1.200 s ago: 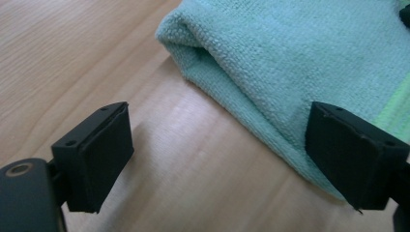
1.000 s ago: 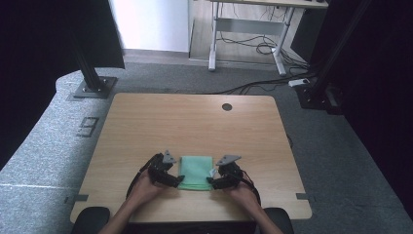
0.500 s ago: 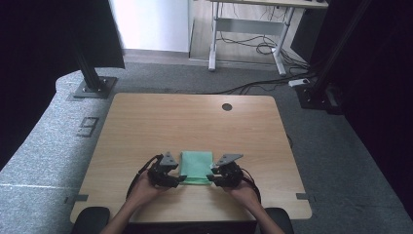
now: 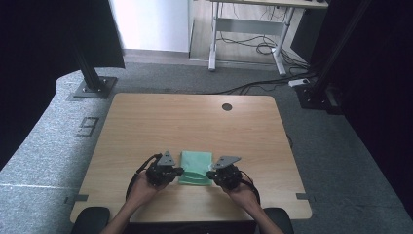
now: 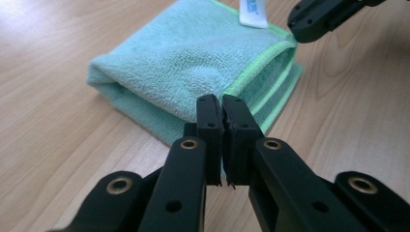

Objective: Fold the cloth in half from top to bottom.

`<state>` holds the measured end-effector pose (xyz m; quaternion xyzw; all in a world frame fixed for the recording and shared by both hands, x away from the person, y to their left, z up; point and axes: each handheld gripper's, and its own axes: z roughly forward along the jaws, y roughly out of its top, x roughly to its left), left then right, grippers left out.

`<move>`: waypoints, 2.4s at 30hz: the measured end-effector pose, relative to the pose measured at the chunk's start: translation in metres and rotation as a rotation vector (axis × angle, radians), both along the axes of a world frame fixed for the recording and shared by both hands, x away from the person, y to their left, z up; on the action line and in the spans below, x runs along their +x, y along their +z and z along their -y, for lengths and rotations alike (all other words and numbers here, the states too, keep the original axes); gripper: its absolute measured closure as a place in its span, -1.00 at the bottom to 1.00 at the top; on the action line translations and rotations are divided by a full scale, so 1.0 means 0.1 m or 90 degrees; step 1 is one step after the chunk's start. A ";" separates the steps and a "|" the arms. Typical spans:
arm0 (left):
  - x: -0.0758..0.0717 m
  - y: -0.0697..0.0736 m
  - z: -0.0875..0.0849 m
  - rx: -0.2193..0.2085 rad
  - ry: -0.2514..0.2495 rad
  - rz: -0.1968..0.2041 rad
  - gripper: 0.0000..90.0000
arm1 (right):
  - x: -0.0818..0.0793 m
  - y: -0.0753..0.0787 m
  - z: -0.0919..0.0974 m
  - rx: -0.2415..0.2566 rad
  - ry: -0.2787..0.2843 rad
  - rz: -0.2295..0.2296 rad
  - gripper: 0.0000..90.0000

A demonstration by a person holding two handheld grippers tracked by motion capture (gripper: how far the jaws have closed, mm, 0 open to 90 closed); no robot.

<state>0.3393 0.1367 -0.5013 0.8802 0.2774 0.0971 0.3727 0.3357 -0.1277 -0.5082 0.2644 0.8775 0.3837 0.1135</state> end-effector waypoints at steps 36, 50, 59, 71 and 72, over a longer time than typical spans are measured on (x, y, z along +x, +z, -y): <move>0.02 -0.31 0.13 0.048 0.064 -0.029 -0.31 | 0.04 -0.13 0.05 0.002 -0.077 0.005 -0.03; 0.07 -0.36 0.01 0.051 0.116 -0.025 -0.47 | 0.16 -0.37 0.03 -0.022 -0.108 -0.008 -0.47; 0.27 -0.21 -0.01 0.015 0.129 -0.014 -0.61 | 0.21 -0.37 0.04 -0.019 -0.105 -0.018 -0.48; 0.85 -0.34 0.06 0.054 0.204 -0.022 -0.61 | 0.21 -0.38 0.05 -0.009 -0.107 -0.026 -0.42; 0.83 -0.33 0.05 0.051 0.205 -0.020 -0.61 | 0.21 -0.38 0.05 -0.010 -0.107 -0.026 -0.41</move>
